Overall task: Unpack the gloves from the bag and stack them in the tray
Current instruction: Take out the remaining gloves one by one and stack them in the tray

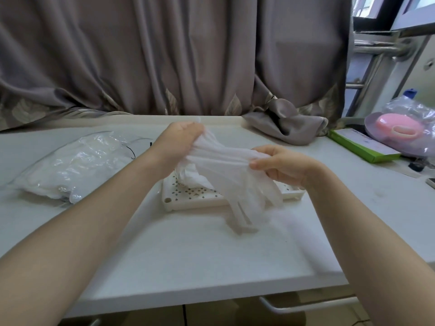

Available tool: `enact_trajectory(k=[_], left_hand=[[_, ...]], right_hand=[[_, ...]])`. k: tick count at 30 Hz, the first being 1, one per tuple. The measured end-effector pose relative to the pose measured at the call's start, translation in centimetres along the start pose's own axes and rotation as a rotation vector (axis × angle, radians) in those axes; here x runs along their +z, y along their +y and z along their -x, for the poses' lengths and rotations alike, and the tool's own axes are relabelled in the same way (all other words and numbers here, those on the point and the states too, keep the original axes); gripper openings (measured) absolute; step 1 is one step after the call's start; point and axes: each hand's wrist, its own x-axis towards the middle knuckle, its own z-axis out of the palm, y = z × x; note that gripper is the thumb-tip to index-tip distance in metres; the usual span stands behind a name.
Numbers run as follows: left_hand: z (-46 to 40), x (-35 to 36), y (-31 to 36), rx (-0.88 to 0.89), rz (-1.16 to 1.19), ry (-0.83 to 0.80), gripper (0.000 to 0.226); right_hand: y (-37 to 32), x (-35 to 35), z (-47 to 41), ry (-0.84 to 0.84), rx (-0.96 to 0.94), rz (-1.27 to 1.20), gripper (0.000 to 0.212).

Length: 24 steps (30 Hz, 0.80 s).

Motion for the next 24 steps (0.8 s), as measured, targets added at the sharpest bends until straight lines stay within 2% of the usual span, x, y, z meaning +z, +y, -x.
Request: enact_trajectory(k=[3, 4, 5, 6, 8, 10, 12, 14, 17, 19, 22, 24], left_hand=[[-1.2, 0.5, -0.2, 0.041, -0.026, -0.026, 0.031], [-2.0, 0.7, -0.3, 0.054, -0.059, -0.001, 0.034], [-2.9, 0.9, -0.4, 0.059, -0.087, 0.039, 0.037], [-3.9, 1.1, -0.3, 0.059, -0.101, 0.084, 0.039], [-6.0, 1.4, 0.1, 0.080, -0.089, 0.150, 0.037], [-7.5, 1.7, 0.9, 0.129, -0.056, 0.163, 0.031], [-7.9, 1.9, 1.1, 0.223, -0.061, 0.108, 0.020], [-7.3, 1.7, 0.2, 0.281, -0.190, 0.023, 0.013], [-6.3, 0.7, -2.9, 0.291, -0.560, -0.065, 0.013], [-5.6, 0.0, -4.8, 0.297, -0.715, -0.170, 0.018], [-4.3, -1.0, -5.7, 0.233, -0.751, -0.296, 0.033], [-3.9, -1.3, -5.8, 0.222, -0.872, -0.378, 0.032]], right_hand=[[-0.2, -2.0, -0.2, 0.074, 0.000, -0.003, 0.046], [-0.5, -2.4, -0.4, 0.113, -0.010, 0.014, 0.041], [-0.8, -2.7, -0.9, 0.189, -0.034, 0.059, 0.026], [-1.2, -2.9, -1.5, 0.297, -0.066, 0.148, 0.013], [-2.2, -4.0, -3.2, 0.593, -0.184, 0.428, 0.016], [-3.4, -4.9, -4.1, 0.869, -0.379, 0.612, 0.012], [-4.2, -5.2, -3.7, 0.964, -0.525, 0.700, 0.006], [-3.7, -5.6, -3.1, 0.878, -0.544, 0.810, 0.003], [-0.5, -5.2, -3.3, 0.601, -0.326, 1.095, 0.019], [1.7, -4.3, -3.5, 0.401, -0.242, 1.181, 0.022], [3.8, -2.9, -3.3, 0.273, -0.099, 1.156, 0.024], [3.8, -2.4, -2.7, 0.221, 0.006, 1.024, 0.034]])
